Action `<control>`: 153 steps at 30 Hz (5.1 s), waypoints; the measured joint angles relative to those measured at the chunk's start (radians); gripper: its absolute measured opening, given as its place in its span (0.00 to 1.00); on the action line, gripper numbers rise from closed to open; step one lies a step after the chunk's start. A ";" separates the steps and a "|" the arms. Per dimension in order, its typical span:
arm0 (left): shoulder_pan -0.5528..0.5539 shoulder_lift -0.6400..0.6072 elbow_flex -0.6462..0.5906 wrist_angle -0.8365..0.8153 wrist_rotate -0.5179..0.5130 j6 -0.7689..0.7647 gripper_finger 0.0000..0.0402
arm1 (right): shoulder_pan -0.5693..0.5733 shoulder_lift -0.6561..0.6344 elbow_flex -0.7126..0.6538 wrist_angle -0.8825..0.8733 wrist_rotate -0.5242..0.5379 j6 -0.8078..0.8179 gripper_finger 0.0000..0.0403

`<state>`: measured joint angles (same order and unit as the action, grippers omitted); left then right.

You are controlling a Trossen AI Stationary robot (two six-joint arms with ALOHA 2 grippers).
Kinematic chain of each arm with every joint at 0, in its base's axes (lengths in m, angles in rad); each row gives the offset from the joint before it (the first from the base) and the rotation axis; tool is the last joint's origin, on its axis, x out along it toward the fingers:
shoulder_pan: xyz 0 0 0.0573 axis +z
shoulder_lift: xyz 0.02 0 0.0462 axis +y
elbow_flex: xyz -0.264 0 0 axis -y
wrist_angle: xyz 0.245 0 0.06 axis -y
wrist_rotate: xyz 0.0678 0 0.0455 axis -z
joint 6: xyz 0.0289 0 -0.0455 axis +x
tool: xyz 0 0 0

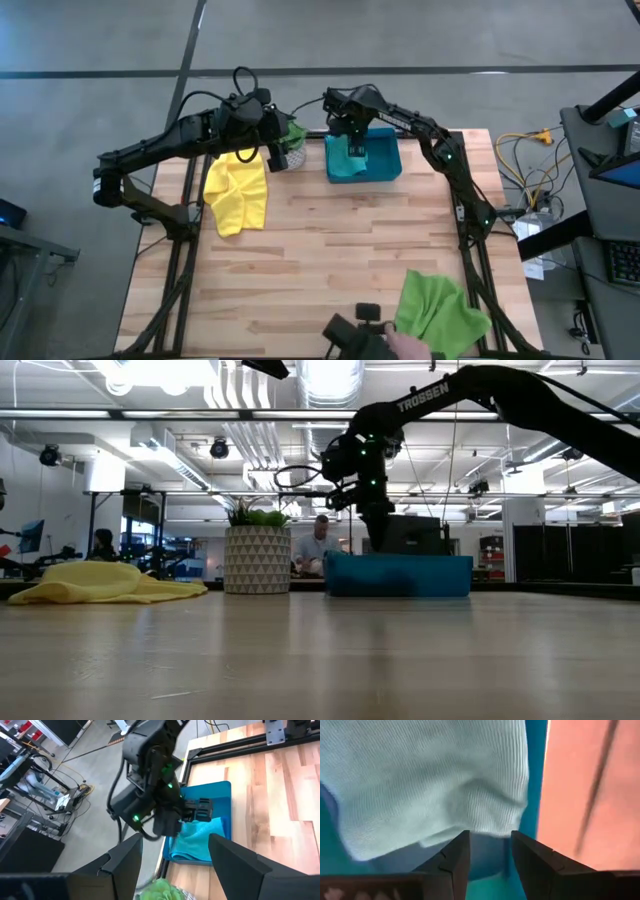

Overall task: Fold microfiber towels
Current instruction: Fold the light blue microfiber towel on top of the dark blue microfiber towel into the dark blue bin

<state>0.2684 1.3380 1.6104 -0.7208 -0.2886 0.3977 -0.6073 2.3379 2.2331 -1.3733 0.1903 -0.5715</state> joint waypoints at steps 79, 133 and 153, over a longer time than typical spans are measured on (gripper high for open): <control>0.000 0.056 -0.008 0.037 0.023 -0.104 0.53 | 0.015 -0.172 -0.515 0.563 -0.285 0.620 0.02; 0.000 0.056 -0.008 0.057 0.024 -0.157 0.53 | -0.002 0.051 -0.194 0.631 -0.278 0.740 0.02; 0.000 0.056 -0.008 0.049 0.024 -0.183 0.53 | -0.070 -0.011 -0.232 0.418 -0.163 0.680 0.02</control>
<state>0.2684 1.3945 1.6028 -0.6713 -0.2648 0.2147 -0.6771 2.3264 2.0011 -0.9551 0.0272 0.1080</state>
